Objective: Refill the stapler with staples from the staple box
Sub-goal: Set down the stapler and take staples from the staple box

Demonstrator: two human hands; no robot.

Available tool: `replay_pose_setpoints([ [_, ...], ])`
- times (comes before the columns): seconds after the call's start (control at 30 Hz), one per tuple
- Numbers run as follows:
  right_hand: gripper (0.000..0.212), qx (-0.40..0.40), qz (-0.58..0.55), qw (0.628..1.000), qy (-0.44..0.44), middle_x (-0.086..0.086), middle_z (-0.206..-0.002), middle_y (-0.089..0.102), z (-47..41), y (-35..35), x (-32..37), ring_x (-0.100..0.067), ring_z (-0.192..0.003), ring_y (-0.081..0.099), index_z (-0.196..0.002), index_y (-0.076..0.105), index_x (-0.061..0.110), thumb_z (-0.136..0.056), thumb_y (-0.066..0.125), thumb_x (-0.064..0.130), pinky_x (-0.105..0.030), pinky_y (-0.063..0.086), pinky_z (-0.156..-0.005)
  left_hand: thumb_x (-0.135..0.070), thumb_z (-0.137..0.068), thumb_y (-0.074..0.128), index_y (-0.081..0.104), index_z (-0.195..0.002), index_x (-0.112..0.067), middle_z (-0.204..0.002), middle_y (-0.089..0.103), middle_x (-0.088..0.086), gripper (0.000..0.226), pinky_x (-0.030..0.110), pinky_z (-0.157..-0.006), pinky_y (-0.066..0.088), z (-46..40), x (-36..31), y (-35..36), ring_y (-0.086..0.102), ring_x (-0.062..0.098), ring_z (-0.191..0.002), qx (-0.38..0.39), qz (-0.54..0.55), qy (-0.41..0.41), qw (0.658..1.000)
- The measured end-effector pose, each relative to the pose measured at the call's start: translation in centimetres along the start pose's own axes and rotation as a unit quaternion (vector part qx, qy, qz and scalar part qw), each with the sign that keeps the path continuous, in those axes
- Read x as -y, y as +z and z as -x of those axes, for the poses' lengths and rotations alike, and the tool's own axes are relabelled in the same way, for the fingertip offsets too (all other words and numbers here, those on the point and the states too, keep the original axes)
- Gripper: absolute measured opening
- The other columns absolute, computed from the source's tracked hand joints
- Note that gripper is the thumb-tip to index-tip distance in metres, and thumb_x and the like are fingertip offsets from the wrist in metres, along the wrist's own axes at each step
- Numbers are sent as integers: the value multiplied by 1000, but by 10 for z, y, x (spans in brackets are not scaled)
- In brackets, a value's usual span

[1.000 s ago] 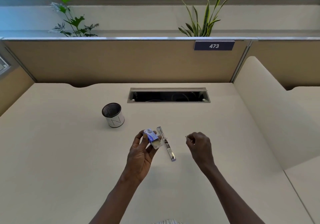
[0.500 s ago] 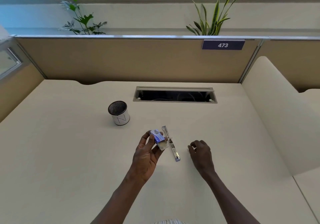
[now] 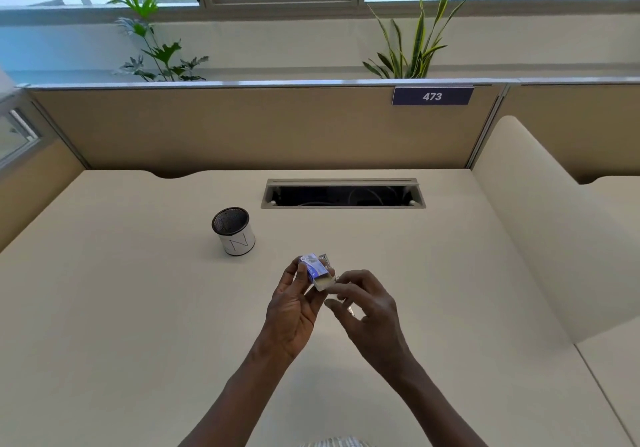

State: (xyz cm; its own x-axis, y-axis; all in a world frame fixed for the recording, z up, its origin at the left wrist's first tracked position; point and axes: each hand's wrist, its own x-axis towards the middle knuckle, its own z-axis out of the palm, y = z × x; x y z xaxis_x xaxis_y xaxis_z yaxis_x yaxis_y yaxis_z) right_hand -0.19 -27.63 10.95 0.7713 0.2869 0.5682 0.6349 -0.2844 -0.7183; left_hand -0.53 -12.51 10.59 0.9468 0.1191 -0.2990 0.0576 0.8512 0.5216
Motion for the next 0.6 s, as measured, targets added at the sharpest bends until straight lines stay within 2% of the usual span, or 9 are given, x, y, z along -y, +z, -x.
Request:
replay_pose_setpoints([
  [0.1,18,-25,29,999,-16,-2,-102,61,-2,2,2,-3,-87,63,-105,75,14,-90,71,5,-15,51,-75,-16,-89,59,57,-125,-6,-115,72,20,38,33,-71,61,3,0,1,73,31,-98,9,-2,-3,1000],
  [0.23,15,-29,51,998,-18,-1,-102,62,-6,1,6,-7,-94,66,-104,73,13,-92,68,5,-24,56,-77,-19,-87,63,59,-122,-8,-116,71,19,37,31,-72,60,5,-1,3,74,29,-95,25,-7,-4,1000],
  [0.33,13,-17,57,998,-14,0,-102,61,-9,-2,8,-4,-91,63,-104,72,13,-93,68,7,-23,55,-76,-18,-86,63,60,-121,-9,-118,71,19,37,31,-71,61,6,-1,3,73,29,-96,28,-10,-4,1000],
  [0.6,8,16,66,998,5,0,-99,59,-11,-4,11,-7,-81,61,-101,71,13,-95,66,13,-31,55,-68,-19,-84,66,57,-126,-8,-122,69,19,44,31,-71,61,9,-1,0,73,30,-98,25,-23,3,999],
])
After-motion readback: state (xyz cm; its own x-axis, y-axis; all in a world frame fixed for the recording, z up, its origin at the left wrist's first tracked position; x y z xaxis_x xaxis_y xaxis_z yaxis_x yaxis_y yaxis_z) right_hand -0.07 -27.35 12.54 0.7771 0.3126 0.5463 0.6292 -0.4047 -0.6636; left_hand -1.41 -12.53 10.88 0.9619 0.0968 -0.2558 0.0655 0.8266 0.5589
